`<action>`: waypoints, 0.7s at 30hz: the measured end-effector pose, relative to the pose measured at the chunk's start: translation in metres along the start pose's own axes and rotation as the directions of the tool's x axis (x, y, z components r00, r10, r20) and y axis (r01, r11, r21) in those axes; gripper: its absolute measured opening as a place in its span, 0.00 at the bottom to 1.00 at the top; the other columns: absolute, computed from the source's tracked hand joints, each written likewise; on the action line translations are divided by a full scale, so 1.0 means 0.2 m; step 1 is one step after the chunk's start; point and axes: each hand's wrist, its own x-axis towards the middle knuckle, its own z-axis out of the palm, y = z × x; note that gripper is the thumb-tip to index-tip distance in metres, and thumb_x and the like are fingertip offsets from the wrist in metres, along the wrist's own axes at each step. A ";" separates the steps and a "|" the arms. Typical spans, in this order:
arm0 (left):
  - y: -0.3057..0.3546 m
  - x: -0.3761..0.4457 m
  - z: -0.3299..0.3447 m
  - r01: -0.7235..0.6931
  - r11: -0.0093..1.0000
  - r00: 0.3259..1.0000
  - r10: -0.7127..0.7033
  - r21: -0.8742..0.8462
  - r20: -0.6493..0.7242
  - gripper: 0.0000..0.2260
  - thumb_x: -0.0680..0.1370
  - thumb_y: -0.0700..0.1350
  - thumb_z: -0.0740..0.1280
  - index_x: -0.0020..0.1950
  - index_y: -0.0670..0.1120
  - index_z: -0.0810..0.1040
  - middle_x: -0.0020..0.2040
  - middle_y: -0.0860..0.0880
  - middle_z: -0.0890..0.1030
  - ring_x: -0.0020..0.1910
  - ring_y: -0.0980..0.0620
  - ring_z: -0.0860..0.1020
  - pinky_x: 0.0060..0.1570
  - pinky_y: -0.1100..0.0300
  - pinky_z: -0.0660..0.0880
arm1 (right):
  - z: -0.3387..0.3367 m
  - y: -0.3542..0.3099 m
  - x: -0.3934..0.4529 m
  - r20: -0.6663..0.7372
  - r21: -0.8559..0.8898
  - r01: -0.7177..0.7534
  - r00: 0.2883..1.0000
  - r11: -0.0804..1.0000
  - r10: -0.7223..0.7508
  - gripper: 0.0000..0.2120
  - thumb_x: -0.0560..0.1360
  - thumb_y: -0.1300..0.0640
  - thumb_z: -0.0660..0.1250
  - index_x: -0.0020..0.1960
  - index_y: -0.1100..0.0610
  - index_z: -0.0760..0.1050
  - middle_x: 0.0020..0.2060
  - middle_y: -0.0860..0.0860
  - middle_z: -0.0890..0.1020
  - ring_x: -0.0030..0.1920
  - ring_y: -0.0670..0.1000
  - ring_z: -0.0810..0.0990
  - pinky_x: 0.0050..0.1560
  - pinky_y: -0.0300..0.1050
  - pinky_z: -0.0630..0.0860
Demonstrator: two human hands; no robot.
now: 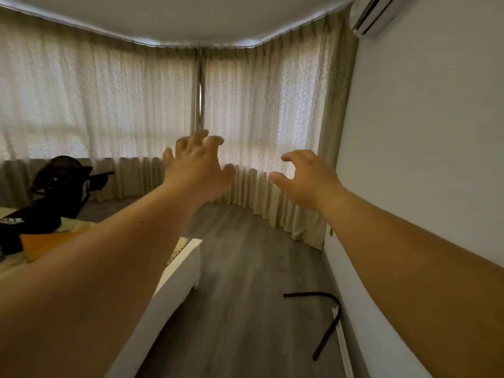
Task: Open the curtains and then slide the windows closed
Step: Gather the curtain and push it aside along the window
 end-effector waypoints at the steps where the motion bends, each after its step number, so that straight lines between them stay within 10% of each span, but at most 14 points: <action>1: -0.01 0.00 0.06 -0.002 0.996 0.999 -0.001 0.084 0.041 0.27 0.72 0.58 0.60 0.69 0.54 0.61 0.74 0.47 0.58 0.71 0.41 0.54 0.67 0.37 0.52 | 0.04 0.03 0.01 0.057 -0.102 -0.021 0.998 0.995 0.027 0.30 0.73 0.35 0.58 0.70 0.49 0.64 0.70 0.52 0.66 0.68 0.56 0.65 0.64 0.60 0.63; 9: -0.40 0.22 0.63 -0.046 0.968 0.940 -0.041 0.247 0.338 0.24 0.71 0.58 0.62 0.65 0.53 0.68 0.71 0.47 0.62 0.70 0.40 0.56 0.64 0.31 0.47 | 0.56 0.40 0.34 0.318 -0.424 -0.095 0.916 0.901 0.246 0.28 0.74 0.38 0.59 0.69 0.51 0.65 0.69 0.56 0.65 0.67 0.60 0.64 0.62 0.60 0.63; 21: -0.95 1.08 1.56 -0.089 0.978 0.850 -0.023 0.188 0.526 0.25 0.71 0.59 0.61 0.67 0.54 0.66 0.67 0.46 0.66 0.64 0.39 0.63 0.57 0.41 0.65 | 1.27 0.66 1.26 0.437 -0.364 -0.066 0.869 0.929 0.233 0.26 0.75 0.40 0.61 0.68 0.50 0.67 0.65 0.54 0.72 0.62 0.56 0.71 0.58 0.53 0.71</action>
